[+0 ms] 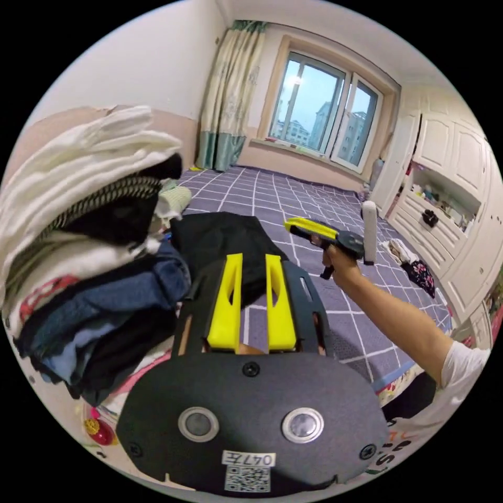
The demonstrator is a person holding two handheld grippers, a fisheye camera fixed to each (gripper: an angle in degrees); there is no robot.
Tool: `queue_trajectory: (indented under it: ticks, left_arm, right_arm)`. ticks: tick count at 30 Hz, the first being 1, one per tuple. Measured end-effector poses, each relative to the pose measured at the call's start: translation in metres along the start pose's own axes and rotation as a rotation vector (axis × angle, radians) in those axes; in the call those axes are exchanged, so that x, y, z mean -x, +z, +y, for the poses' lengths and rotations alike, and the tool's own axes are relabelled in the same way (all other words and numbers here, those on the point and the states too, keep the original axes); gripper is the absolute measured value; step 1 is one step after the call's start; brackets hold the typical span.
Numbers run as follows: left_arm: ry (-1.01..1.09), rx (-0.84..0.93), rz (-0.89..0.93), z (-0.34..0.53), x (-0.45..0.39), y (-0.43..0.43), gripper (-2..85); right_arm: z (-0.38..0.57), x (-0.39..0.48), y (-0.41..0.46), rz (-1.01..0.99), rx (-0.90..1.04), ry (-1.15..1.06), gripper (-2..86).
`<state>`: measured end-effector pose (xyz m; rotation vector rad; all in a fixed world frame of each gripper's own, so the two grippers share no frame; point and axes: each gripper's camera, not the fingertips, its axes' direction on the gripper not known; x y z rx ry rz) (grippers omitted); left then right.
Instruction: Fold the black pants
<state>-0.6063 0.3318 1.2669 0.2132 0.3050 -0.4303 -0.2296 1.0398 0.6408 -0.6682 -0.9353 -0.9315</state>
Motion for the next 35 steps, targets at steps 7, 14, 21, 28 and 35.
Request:
queue_trajectory:
  ticks: [7, 14, 21, 28, 35]
  left_arm:
    - [-0.192, 0.204, -0.141, -0.066, -0.003, 0.140, 1.8]
    - [-0.078, 0.235, -0.039, -0.029, -0.069, 0.147, 4.7]
    - [0.540, 0.354, 0.385, 0.100, -0.320, 0.138, 4.6]
    - [0.688, 0.483, 0.632, 0.155, -0.524, 0.196, 4.3]
    - [0.716, 0.311, 0.588, 0.152, -0.689, 0.261, 8.5]
  right_arm:
    - [0.059, 0.027, -0.019, 0.005, 0.131, -0.056, -0.4]
    - [0.079, -0.012, -0.161, -0.129, -0.094, -0.034, -1.2]
    - [0.198, -0.057, -0.369, -0.077, -0.121, -0.010, -1.3]
    - [0.327, -0.152, -0.533, 0.321, -0.193, 0.363, -1.2]
    - [0.377, -0.276, -0.613, 0.431, -0.263, 0.270, -0.9]
